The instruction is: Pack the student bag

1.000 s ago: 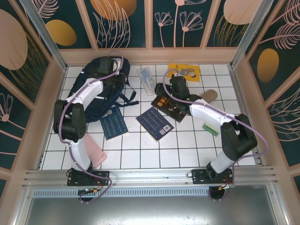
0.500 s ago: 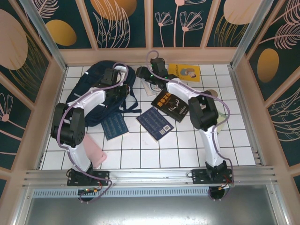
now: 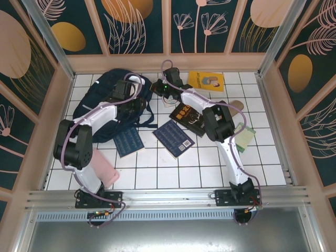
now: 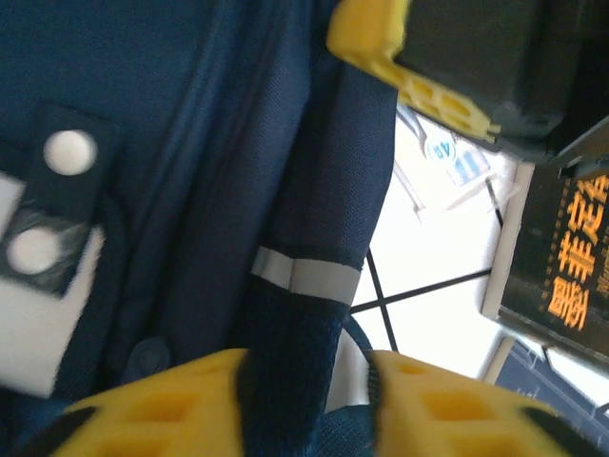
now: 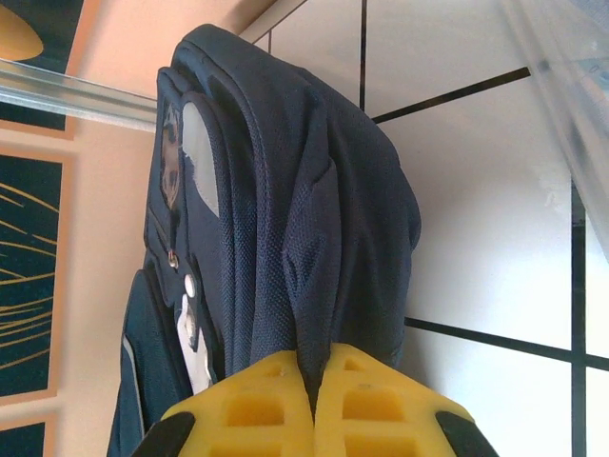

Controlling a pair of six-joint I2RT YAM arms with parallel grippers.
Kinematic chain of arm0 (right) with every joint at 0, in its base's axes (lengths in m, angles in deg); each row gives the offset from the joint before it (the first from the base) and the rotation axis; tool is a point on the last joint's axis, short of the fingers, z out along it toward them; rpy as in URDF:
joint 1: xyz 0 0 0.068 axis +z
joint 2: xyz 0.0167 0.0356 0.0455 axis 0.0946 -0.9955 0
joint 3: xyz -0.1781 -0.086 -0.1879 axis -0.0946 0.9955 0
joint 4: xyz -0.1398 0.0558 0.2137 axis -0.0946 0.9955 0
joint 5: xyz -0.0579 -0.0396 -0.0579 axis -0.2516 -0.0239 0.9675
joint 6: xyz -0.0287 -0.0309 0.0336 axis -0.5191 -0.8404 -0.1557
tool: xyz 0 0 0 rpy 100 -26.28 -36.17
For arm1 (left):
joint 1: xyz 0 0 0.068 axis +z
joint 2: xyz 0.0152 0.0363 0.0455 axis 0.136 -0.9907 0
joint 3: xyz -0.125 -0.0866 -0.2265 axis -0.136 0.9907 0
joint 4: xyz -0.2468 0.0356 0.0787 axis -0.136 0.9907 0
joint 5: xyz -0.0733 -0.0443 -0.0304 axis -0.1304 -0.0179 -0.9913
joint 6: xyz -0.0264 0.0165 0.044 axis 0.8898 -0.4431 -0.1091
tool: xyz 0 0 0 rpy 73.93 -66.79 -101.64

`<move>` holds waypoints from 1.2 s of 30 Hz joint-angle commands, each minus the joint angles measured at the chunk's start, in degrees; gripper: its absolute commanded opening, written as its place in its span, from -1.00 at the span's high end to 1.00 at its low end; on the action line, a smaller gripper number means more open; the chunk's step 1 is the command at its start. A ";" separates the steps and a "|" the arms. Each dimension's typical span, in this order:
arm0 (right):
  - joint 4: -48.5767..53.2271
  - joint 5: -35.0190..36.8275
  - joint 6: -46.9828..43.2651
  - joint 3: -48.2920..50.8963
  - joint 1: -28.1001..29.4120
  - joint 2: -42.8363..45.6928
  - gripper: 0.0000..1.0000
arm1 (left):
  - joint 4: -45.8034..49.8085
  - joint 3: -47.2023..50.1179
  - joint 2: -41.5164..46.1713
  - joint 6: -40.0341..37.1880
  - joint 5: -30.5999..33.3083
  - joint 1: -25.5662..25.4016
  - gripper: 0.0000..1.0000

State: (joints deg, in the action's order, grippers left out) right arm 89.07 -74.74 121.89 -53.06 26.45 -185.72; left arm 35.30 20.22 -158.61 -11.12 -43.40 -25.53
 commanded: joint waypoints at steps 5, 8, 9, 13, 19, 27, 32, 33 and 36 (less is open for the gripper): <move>-3.60 1.74 0.82 2.80 0.30 4.85 1.00 | 0.88 13.88 18.35 10.02 7.18 -0.22 0.05; -4.07 3.32 1.05 3.76 0.29 6.91 1.00 | 0.57 20.21 23.48 13.68 6.42 -0.21 0.10; -4.31 3.72 1.16 4.23 0.29 7.68 1.00 | 0.39 22.20 24.48 14.82 6.13 -0.18 0.12; -5.93 5.48 2.10 6.89 0.29 11.18 1.00 | -0.94 28.27 24.32 18.53 9.23 -0.15 0.29; -6.47 8.73 2.10 12.23 0.15 17.53 1.00 | -0.30 27.37 17.22 19.33 17.14 -0.21 0.47; -5.89 14.93 2.04 24.06 -0.19 27.73 1.00 | -0.87 19.26 9.23 15.87 21.87 -0.18 0.48; -5.42 15.83 1.15 29.49 -0.23 30.63 1.00 | 0.41 14.03 6.45 14.42 20.98 -0.21 0.46; -5.03 15.97 1.04 30.12 -1.94 30.78 1.00 | 0.50 13.48 6.57 14.36 19.74 -0.21 0.43; -5.19 16.02 1.15 32.15 -2.60 31.23 1.00 | 0.51 13.38 7.93 14.70 17.29 -0.15 0.38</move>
State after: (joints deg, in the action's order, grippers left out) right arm 86.53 -59.59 123.40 -22.68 25.20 -158.14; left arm 35.47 35.10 -151.64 4.68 -25.24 -25.95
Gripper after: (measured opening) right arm 0.066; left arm 0.305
